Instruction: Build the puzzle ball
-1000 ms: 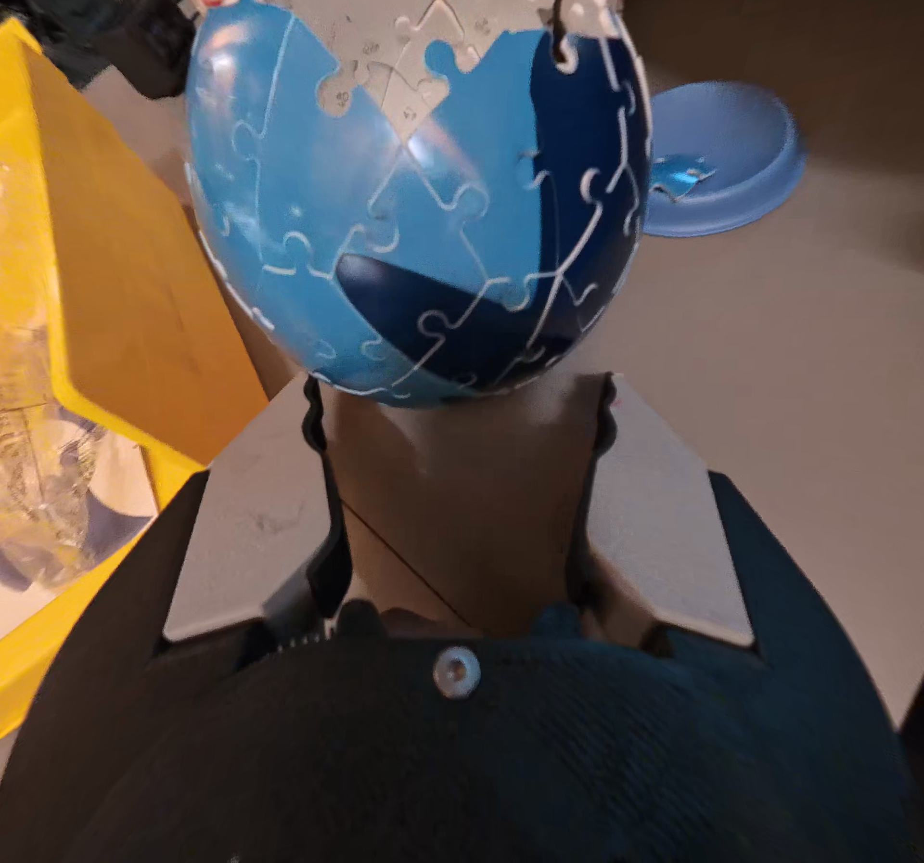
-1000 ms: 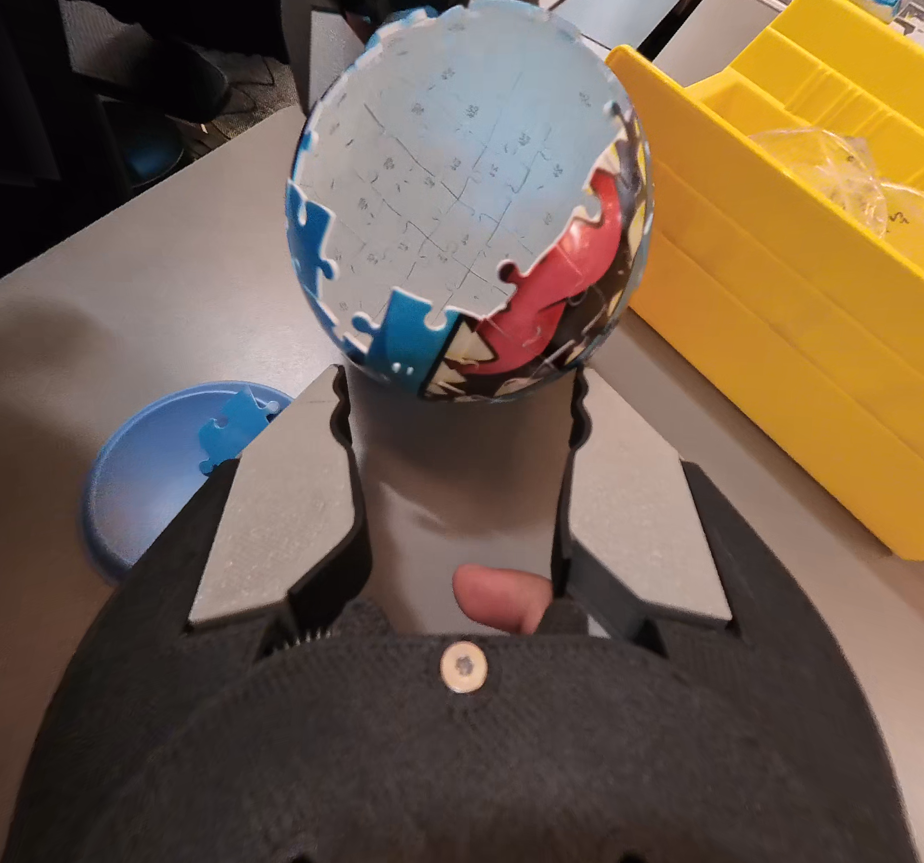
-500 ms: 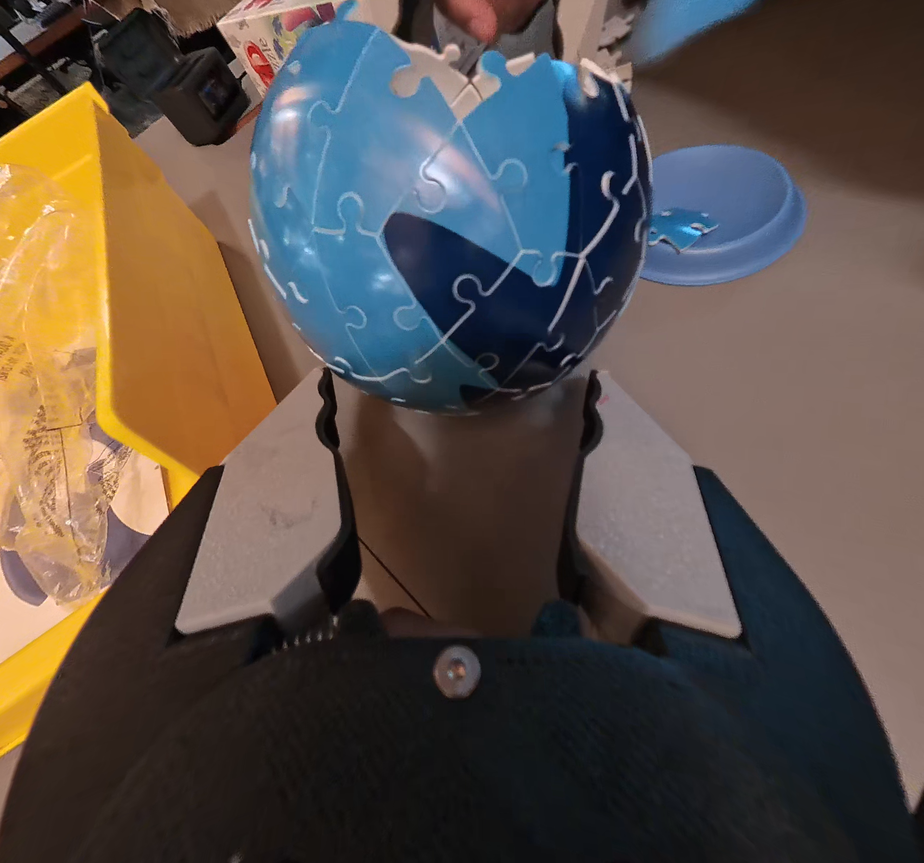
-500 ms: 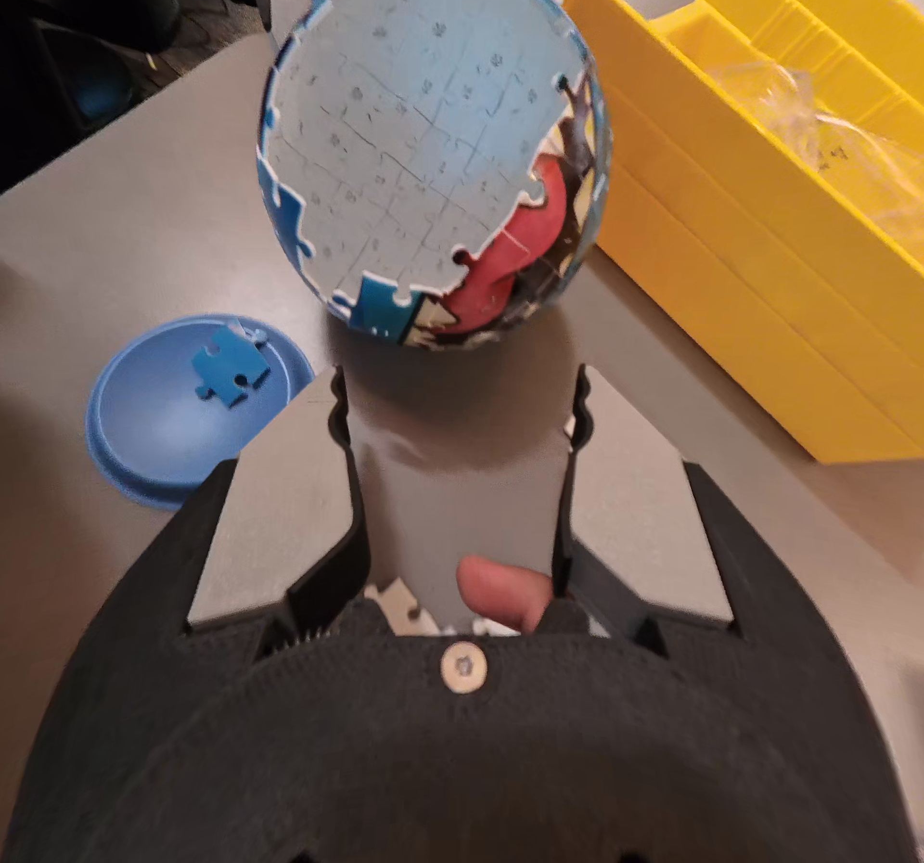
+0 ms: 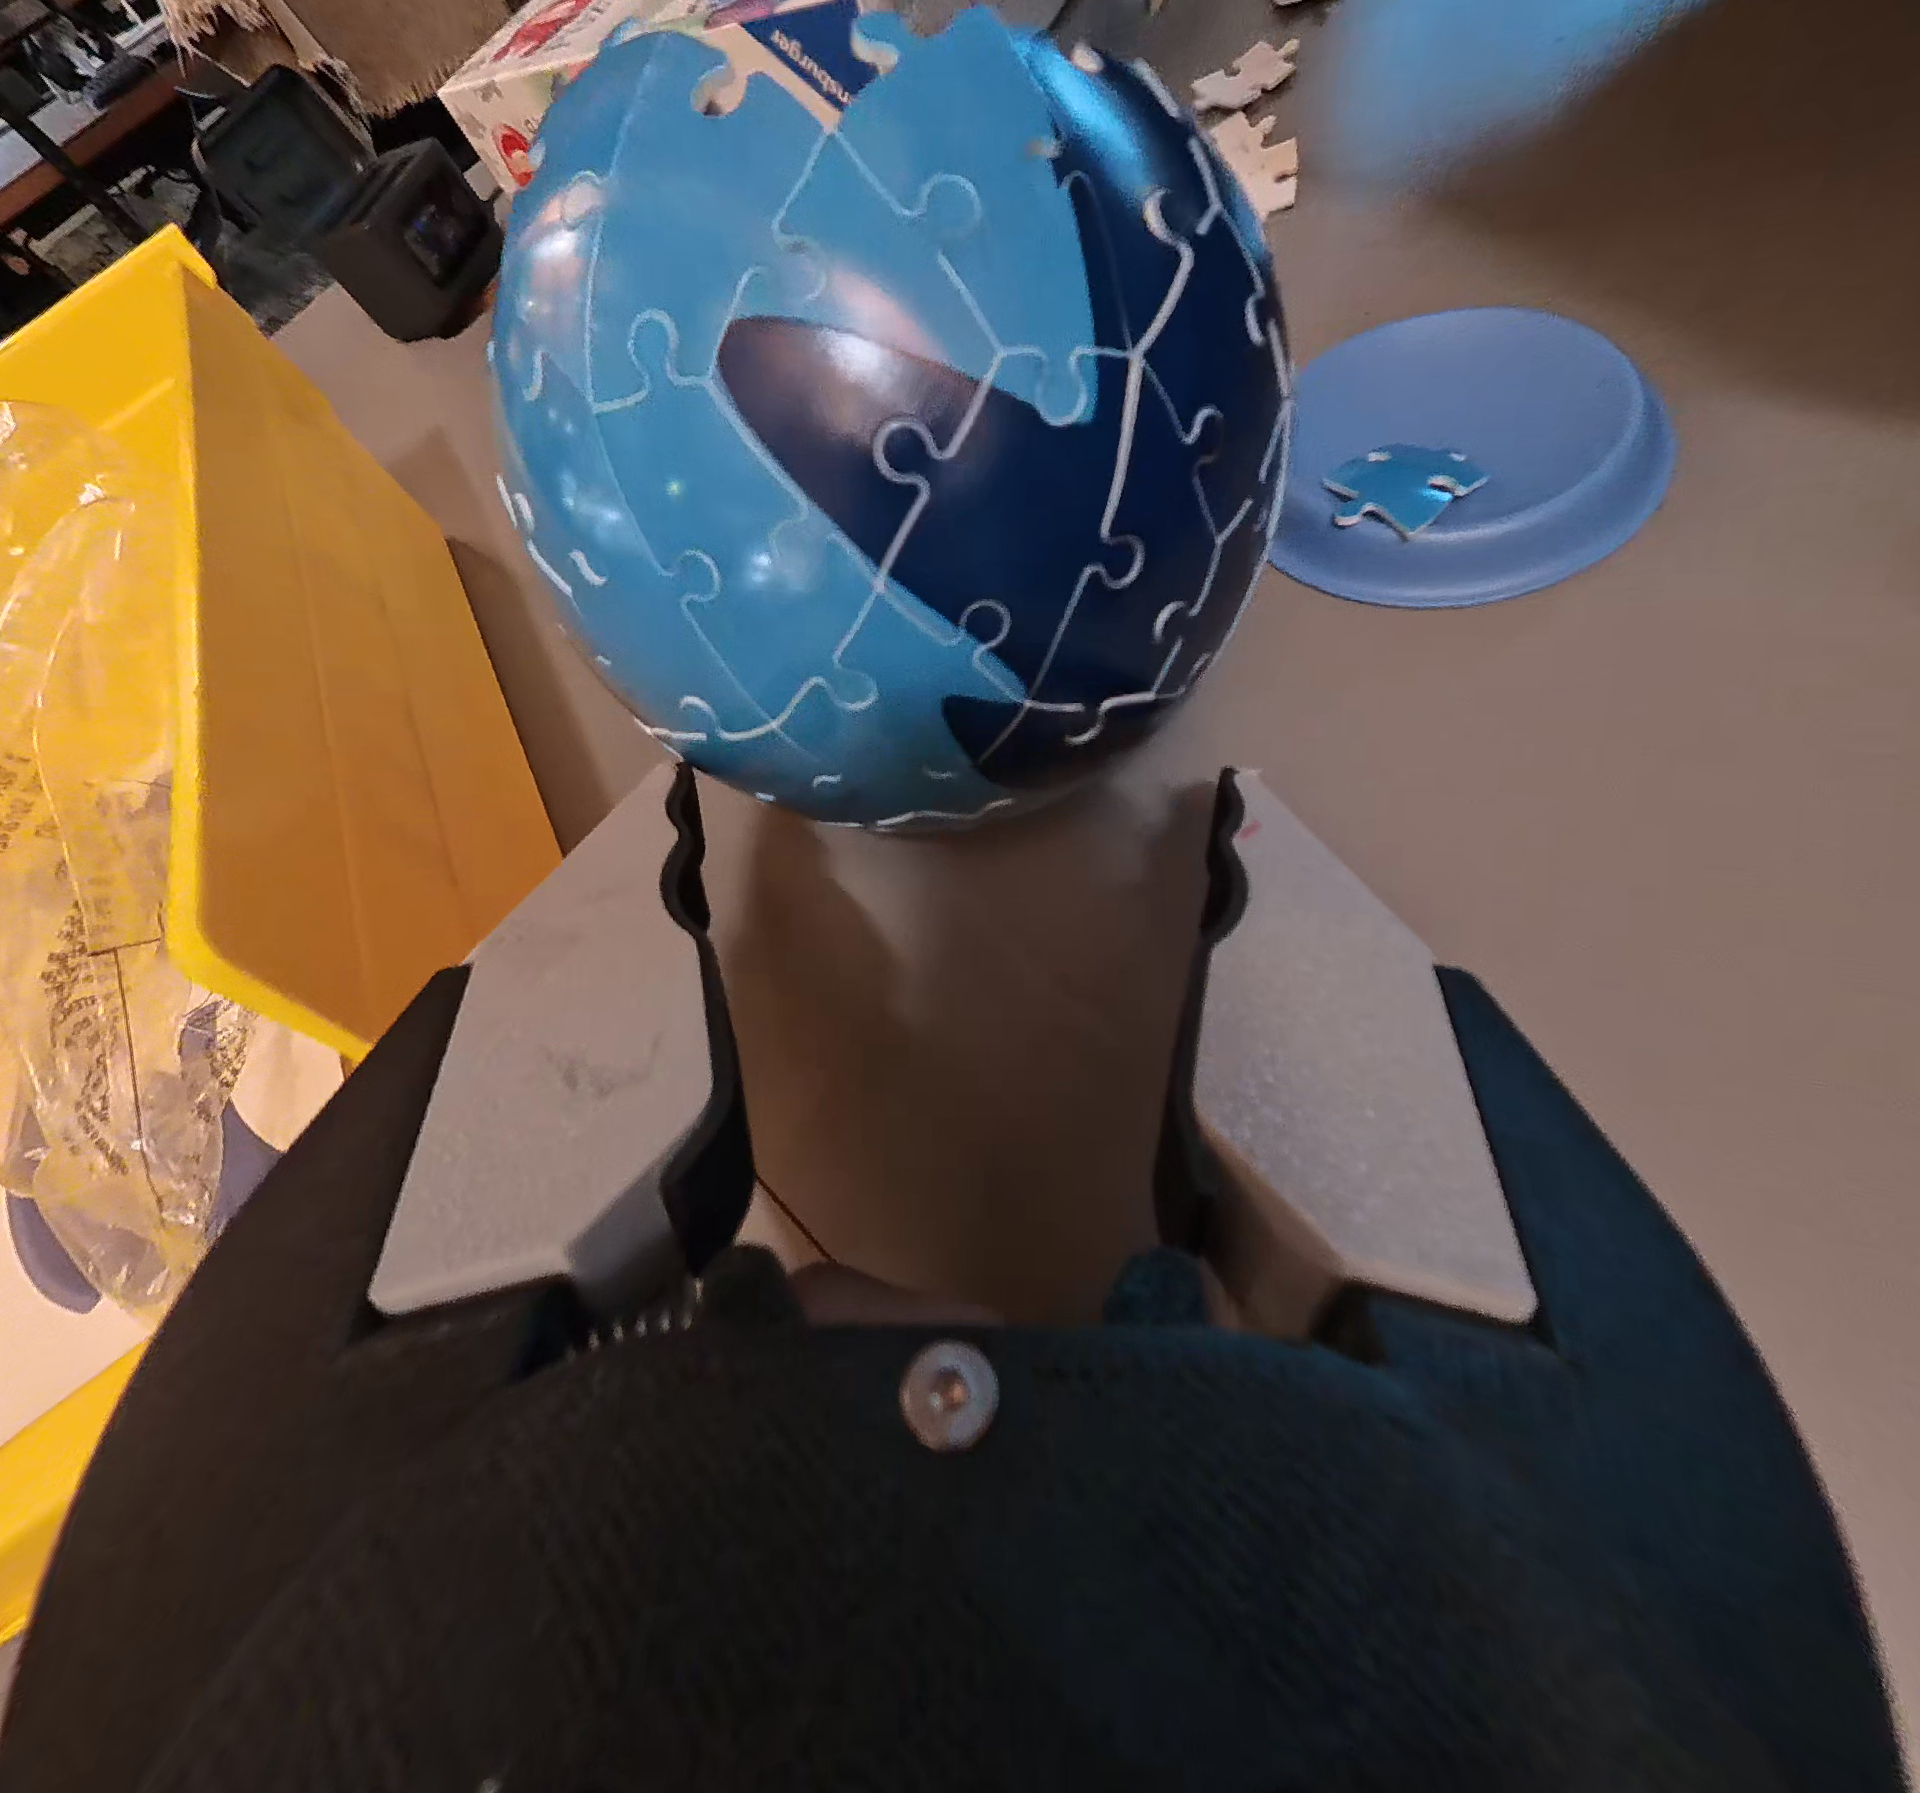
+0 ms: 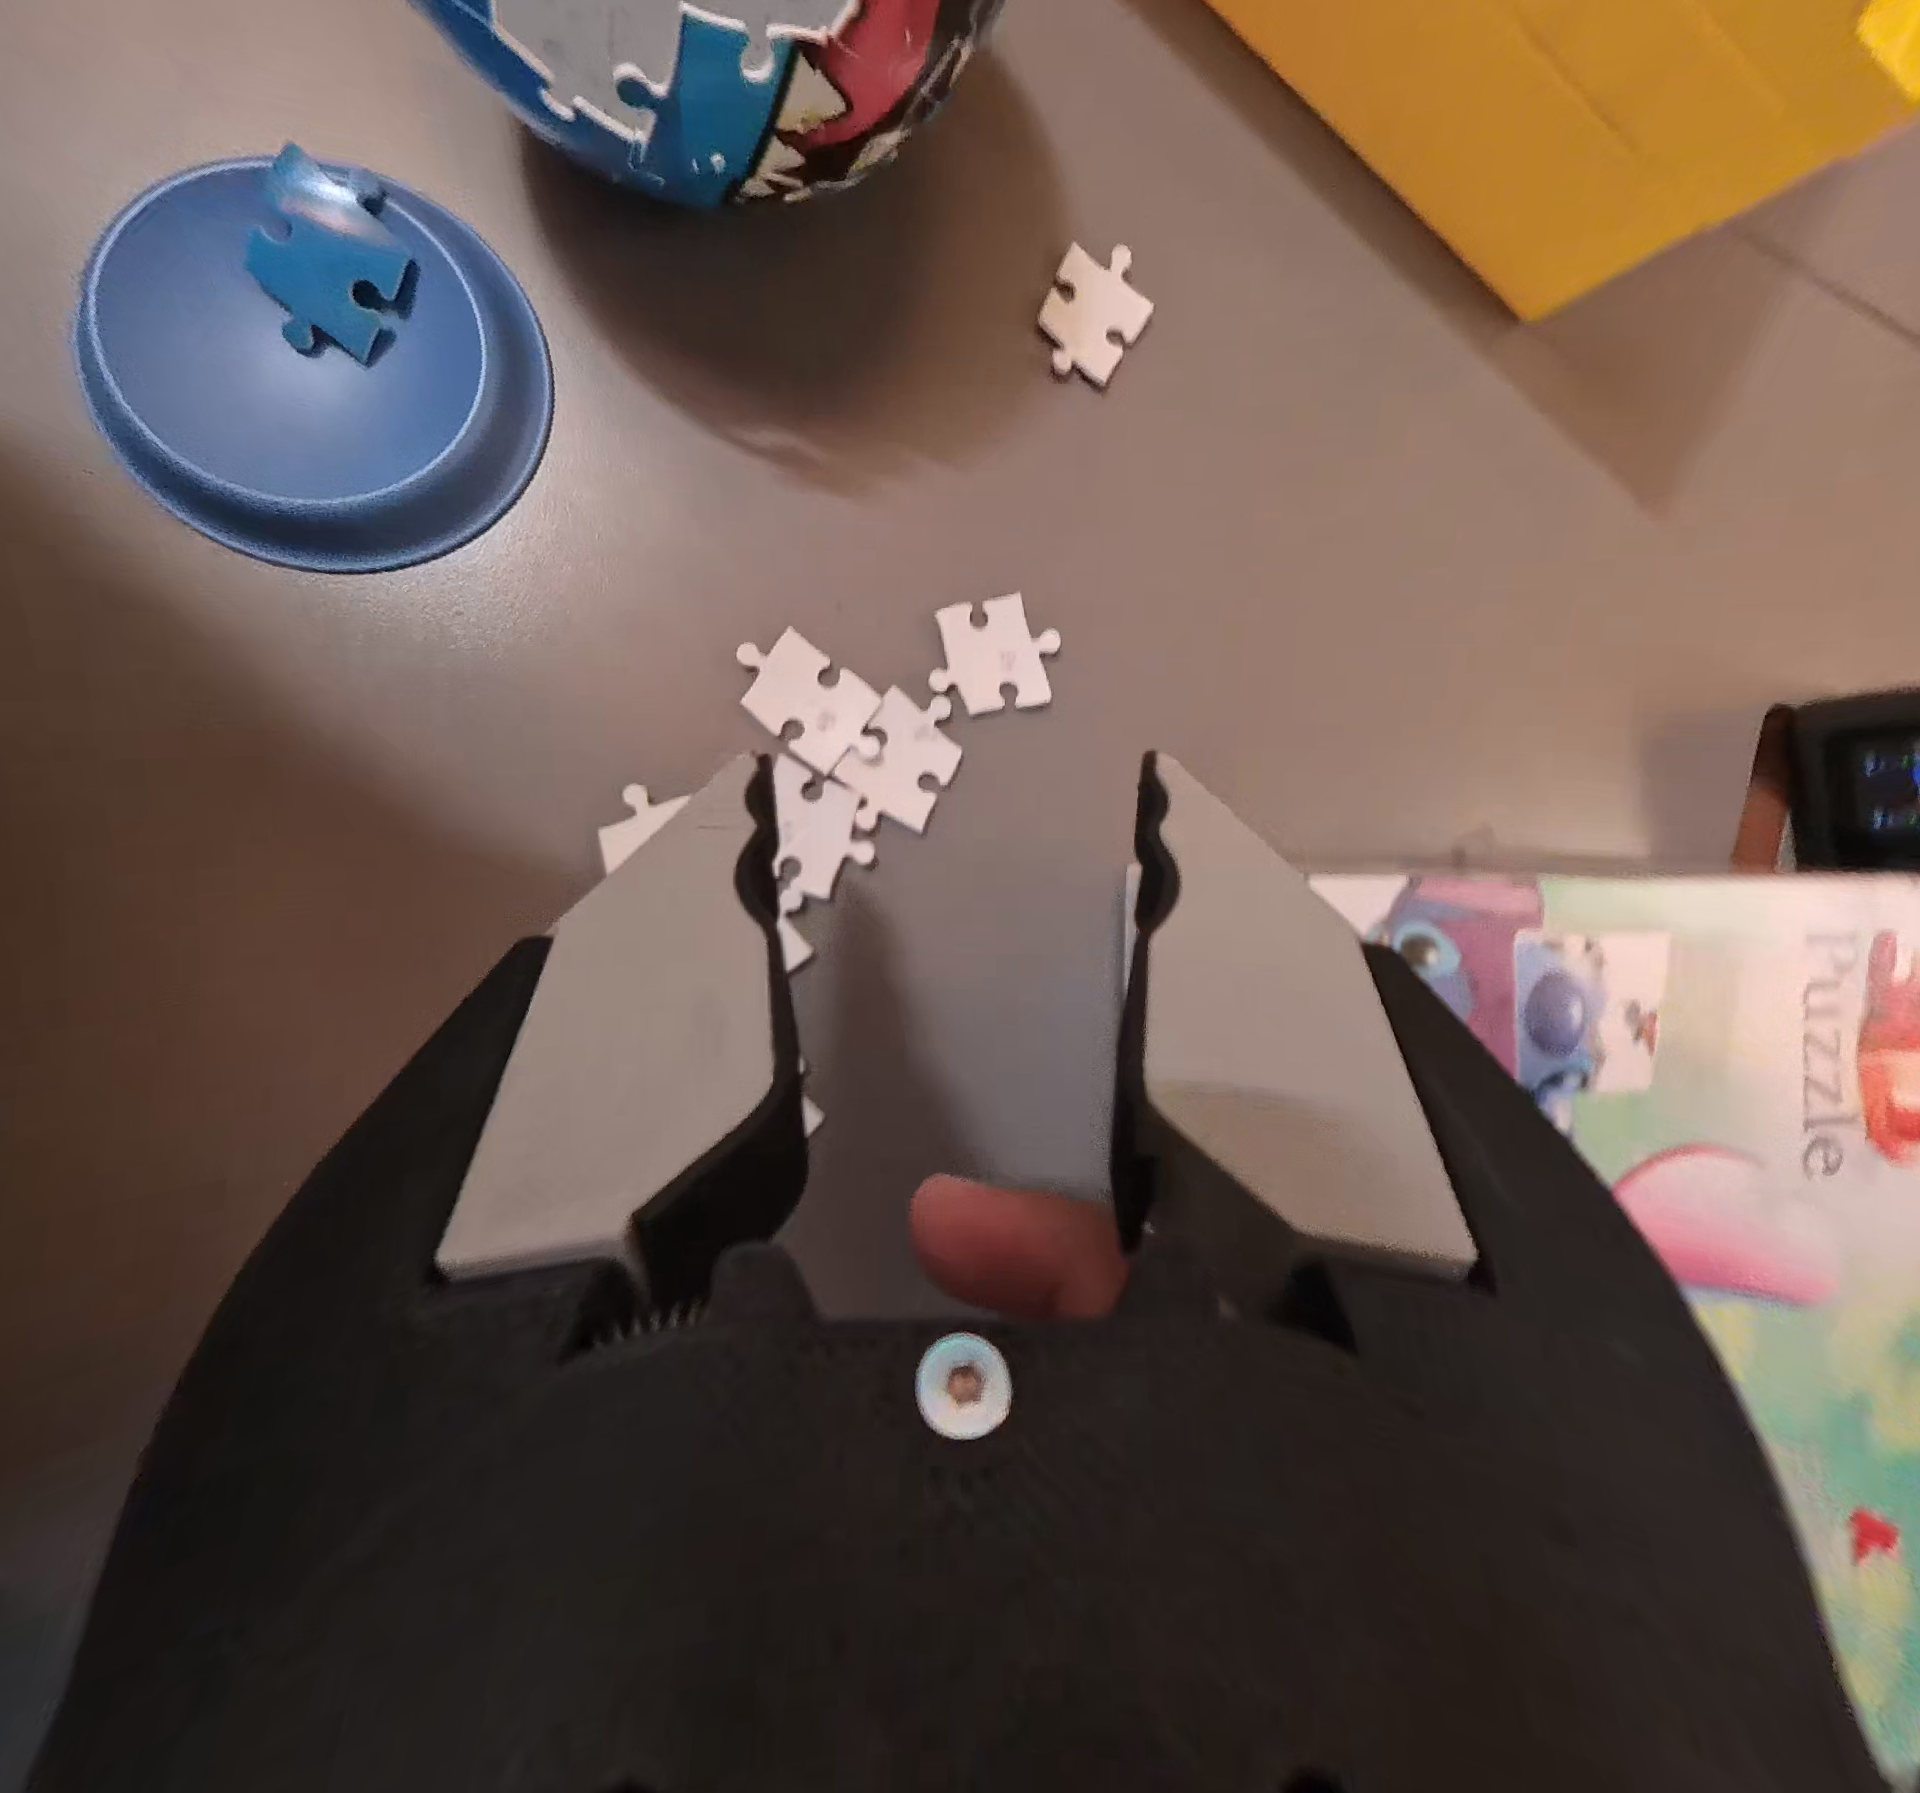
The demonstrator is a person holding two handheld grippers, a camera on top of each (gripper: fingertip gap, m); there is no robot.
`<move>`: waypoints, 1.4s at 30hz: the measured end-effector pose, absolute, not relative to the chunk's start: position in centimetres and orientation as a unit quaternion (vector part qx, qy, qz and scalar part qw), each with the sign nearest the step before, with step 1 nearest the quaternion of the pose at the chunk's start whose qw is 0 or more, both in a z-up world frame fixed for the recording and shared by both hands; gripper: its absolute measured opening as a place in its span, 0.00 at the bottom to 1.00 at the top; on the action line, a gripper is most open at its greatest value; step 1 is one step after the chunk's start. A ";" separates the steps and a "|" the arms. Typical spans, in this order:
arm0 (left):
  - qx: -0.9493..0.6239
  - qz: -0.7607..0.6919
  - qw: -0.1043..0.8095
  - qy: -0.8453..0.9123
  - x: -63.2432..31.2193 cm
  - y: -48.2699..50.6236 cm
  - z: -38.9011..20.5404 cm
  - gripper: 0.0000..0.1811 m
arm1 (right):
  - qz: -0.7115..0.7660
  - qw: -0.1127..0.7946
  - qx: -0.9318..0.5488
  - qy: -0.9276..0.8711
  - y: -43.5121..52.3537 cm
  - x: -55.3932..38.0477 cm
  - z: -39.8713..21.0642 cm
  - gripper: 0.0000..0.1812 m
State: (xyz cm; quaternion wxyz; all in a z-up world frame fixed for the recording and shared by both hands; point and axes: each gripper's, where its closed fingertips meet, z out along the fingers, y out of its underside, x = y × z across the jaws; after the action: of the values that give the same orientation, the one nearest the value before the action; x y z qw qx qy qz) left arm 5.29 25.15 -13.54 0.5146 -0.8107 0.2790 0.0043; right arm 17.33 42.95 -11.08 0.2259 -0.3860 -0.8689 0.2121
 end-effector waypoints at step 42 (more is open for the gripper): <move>-0.801 0.052 0.514 0.302 5.6 25.4 -13.9 0.50 | 0.389 0.499 -0.581 -0.511 50.9 33.9 -8.8 0.26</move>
State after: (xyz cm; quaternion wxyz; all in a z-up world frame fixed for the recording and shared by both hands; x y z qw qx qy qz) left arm 5.63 25.42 -13.91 0.5141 -0.8011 0.3021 0.0520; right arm 33.86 50.88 -8.77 0.4992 -0.5813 -0.5112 0.3894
